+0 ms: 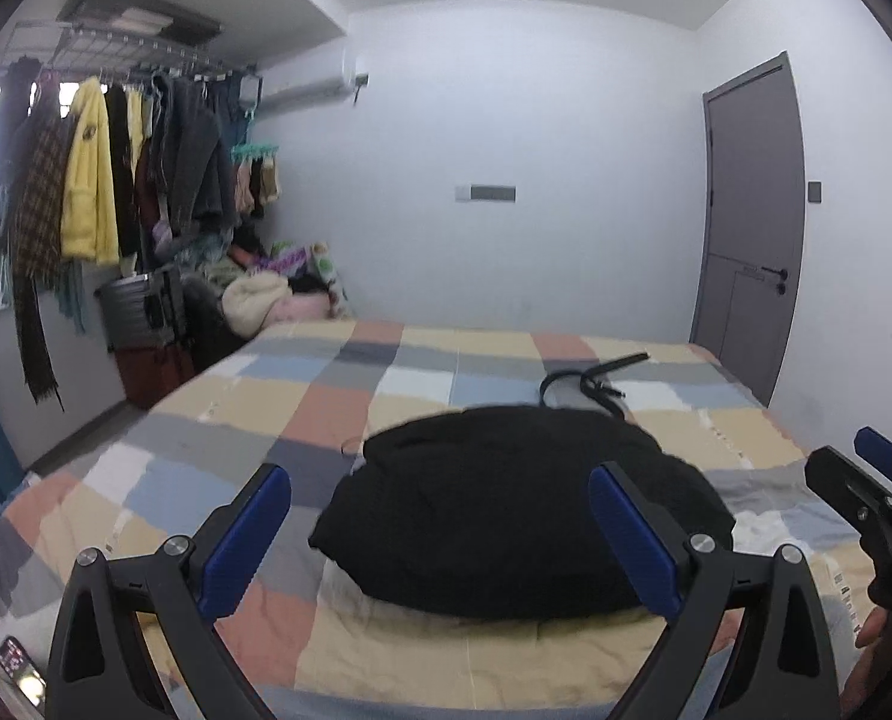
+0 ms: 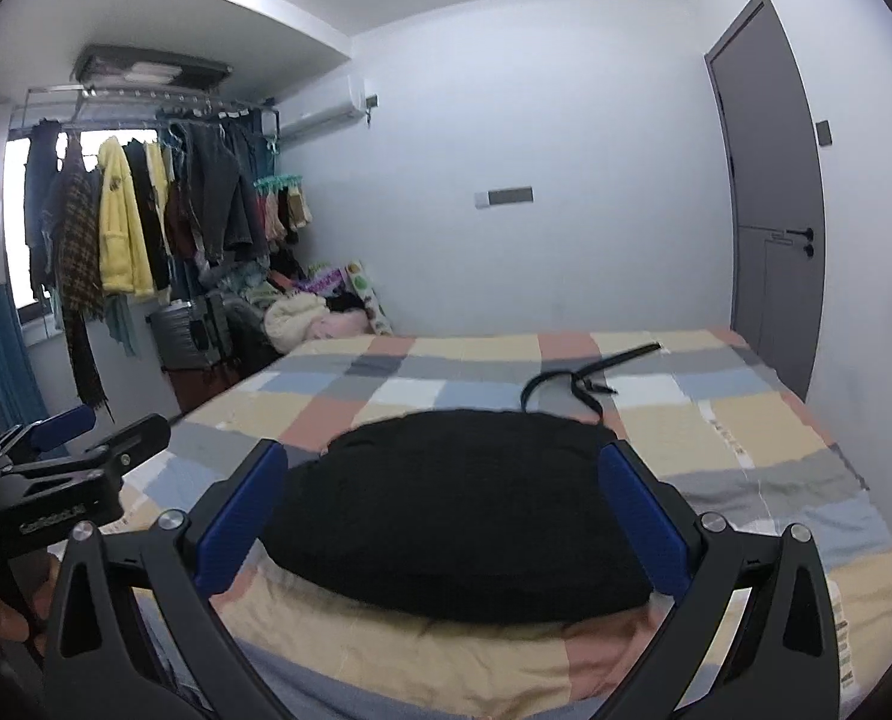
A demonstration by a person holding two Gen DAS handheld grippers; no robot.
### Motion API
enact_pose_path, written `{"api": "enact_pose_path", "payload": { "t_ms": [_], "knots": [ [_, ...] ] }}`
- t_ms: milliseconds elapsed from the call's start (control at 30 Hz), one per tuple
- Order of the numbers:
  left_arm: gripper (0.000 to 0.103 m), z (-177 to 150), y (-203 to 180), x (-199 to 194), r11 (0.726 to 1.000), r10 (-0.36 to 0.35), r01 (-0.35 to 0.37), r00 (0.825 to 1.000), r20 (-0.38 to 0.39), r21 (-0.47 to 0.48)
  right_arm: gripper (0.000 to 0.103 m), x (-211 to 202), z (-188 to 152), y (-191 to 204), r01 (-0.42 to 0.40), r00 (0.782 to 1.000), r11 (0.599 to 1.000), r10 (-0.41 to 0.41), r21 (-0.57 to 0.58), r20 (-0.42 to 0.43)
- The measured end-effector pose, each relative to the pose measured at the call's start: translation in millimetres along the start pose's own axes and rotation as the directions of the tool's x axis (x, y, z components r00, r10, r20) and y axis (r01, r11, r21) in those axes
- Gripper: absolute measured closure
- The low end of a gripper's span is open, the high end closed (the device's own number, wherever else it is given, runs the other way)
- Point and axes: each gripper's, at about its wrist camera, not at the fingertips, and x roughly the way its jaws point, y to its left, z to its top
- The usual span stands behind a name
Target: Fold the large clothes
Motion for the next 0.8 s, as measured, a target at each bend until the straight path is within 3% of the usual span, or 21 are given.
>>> {"api": "enact_pose_path", "payload": {
  "t_ms": [233, 800],
  "knots": [
    [0.002, -22, -6, 28, 0.997, -0.077, 0.076, 0.993, -0.088, -0.009, 0.000, 25, -23, -12, 0.013, 0.996, 0.999, -0.010, 0.033, -0.090],
    [0.002, -28, -14, 50, 0.999, -0.044, 0.042, 0.991, -0.128, -0.015, 0.000, 32, -33, -25, 0.055, 0.990, 0.998, -0.050, 0.036, -0.129]
  ]
}}
